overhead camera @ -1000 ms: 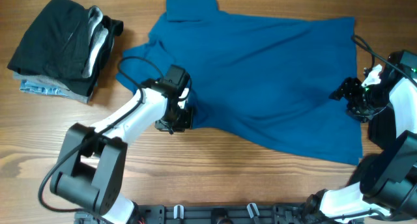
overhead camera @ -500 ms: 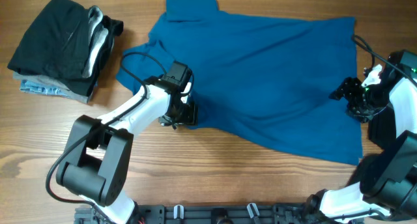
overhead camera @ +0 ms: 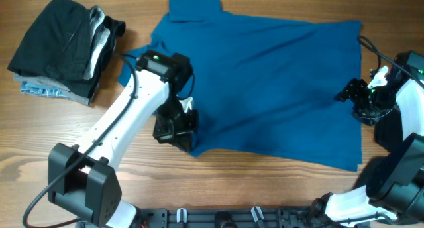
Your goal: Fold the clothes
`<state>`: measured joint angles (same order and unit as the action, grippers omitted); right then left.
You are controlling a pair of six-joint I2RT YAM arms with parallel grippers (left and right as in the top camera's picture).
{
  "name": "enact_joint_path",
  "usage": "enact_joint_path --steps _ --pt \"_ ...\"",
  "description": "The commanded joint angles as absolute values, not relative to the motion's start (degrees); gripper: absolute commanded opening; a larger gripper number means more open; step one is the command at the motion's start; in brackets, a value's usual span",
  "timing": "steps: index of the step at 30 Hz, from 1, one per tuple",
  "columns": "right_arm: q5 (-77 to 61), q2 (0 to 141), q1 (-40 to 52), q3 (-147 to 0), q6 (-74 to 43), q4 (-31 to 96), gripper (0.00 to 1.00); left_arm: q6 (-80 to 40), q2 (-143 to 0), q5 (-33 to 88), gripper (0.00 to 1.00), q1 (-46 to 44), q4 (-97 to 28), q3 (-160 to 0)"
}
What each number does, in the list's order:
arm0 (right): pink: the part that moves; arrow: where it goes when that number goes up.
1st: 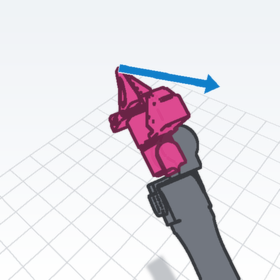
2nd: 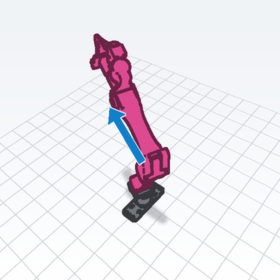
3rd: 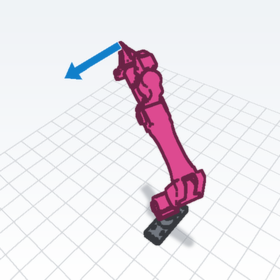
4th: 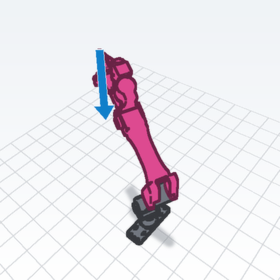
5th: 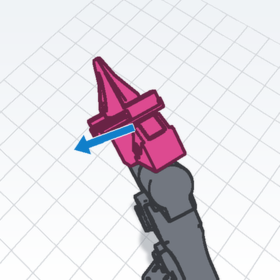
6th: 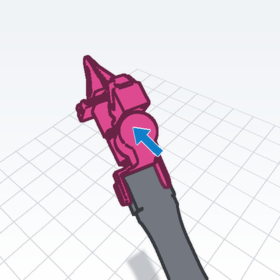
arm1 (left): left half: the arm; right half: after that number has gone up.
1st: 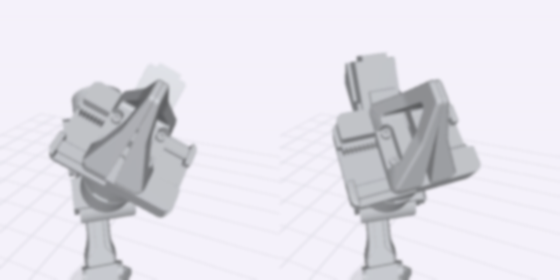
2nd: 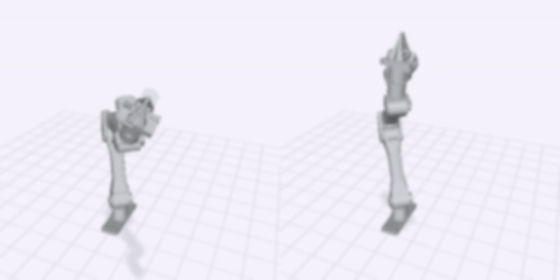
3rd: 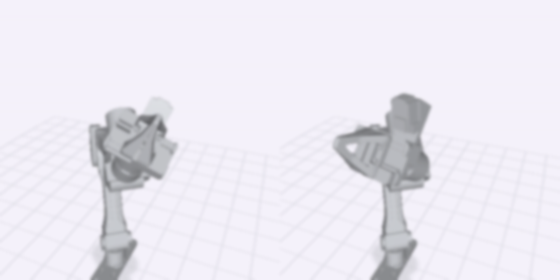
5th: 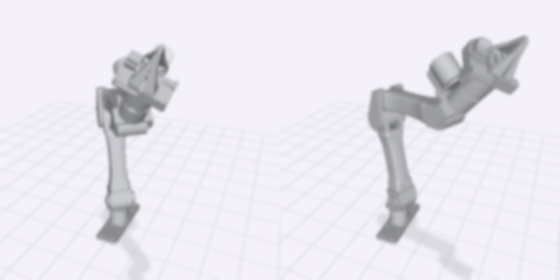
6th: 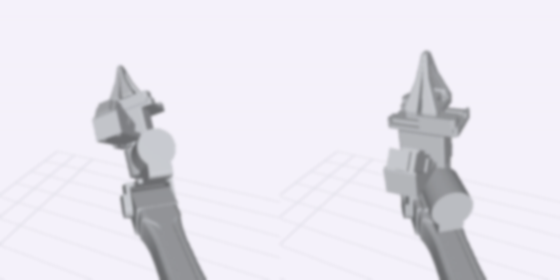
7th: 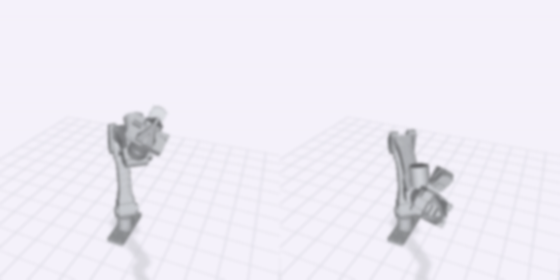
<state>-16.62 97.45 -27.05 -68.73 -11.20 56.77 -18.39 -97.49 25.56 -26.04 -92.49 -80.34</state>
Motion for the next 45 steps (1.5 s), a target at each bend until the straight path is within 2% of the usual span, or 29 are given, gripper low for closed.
enact_joint_path --steps 1,2,3,4,7,8,9,10,11,12,15,23,27,29,30,33,36,38,39,40,42,45 --pt "-16.3 98.0 -27.0 -68.9 -10.5 57.1 0.75 -25.0 -97.1 28.9 0.06 -34.1 -94.4 -80.6" --pt "-16.3 98.0 -27.0 -68.9 -10.4 57.3 0.75 -26.5 -97.1 28.9 0.45 -37.6 -95.7 -80.6" --pt "-16.3 98.0 -27.0 -68.9 -10.4 57.3 0.78 -26.7 -97.1 29.0 0.67 -40.2 -96.6 -80.6" --pt "-16.3 98.0 -27.0 -68.9 -10.4 57.3 0.78 -26.6 -97.1 28.9 0.7 -41.3 -96.6 -80.6" --pt "-16.3 98.0 -27.0 -68.9 -10.4 57.3 0.79 -27.7 -97.1 21.7 0.65 -36.7 -96.0 -80.6" --pt "-16.3 98.0 -27.0 -68.9 -10.5 57.3 0.79 -33.1 -97.1 8.8 0.52 -31.4 -90.9 -80.6" --pt "-16.3 98.0 -27.0 -68.9 -10.5 57.3 0.79 -33.9 -97.1 4.3 0.29 -29.1 -86.0 -80.6" --pt "-16.3 98.0 -27.0 -68.9 -10.5 57.3 0.79 -33.9 -97.3 1.2 0.11 -27.2 -78.7 -80.4" --pt "-16.3 98.0 -27.0 -68.9 -10.5 57.3 0.78 -33.8 -97.4 -0.2 0.04 -26.0 -72.4 -79.5" --pt "-16.3 98.0 -27.0 -68.9 -10.5 57.3 0.77 -33.7 -97.6 -2.8 0.04 -25.2 -66.5 -78.3" --pt "-16.9 98.0 -27.0 -68.9 -10.5 57.0 0.68 -31.6 -100.8 -7.4 0.04 -21.8 -53.2 -74.9" --pt "-19.3 98.0 -26.5 -68.9 -7.2 54.8 0.68 -27.2 -119.5 -4.8 0.04 -13.4 -32.9 -73.8" --pt "-24.5 98.0 -23.6 -68.9 -2.7 50.0 0.69 -24.4 -128.9 -1.9 0.04 -10.0 -12.7 -75.2" --pt "-24.5 98.0 -21.8 -68.9 -2.8 47.9 0.7 -24.4 -130.6 2.7 0.04 -8.4 -10.9 -79.4" --pt "-24.5 98.0 -21.0 -68.9 -2.8 47.5 0.7 -21.8 -130.4 6.6 0.05 -7.6 -11.9 -82.6" --pt "-24.5 98.0 -19.9 -68.9 -3.1 47.6 0.73 -15.0 -128.4 11.2 0.25 -7.4 -27.3 -92.2" --pt "-24.4 98.0 -19.9 -68.9 -3.2 49.6 0.72 -11.9 -122.3 9.6 0.3 -7.2 -44.9 -98.3" --pt "-23.5 98.0 -19.9 -68.9 -3.2 51.5 0.72 -12.1 -116.0 4.8 0.49 -6.3 -56.7 -98.5" --pt "-22.7 98.0 -19.9 -68.9 -3.2 51.9 0.72 -12.4 -114.8 3.9 0.53 -5.8 -61.5 -98.5" --pt "-22.2 98.0 -19.9 -68.9 -3.2 52.3 0.72 -12.9 -114.5 4.0 0.52 -5.0 -68.7 -98.5" --pt "-22.3 98.0 -19.9 -68.9 -3.7 52.8 0.72 -14.2 -114.7 4.2 0.5 -3.9 -74.9 -95.0" --pt "-22.3 98.0 -19.9 -68.9 -4.5 53.0 0.73 -13.8 -114.7 4.8 0.54 -3.4 -69.3 -84.7"
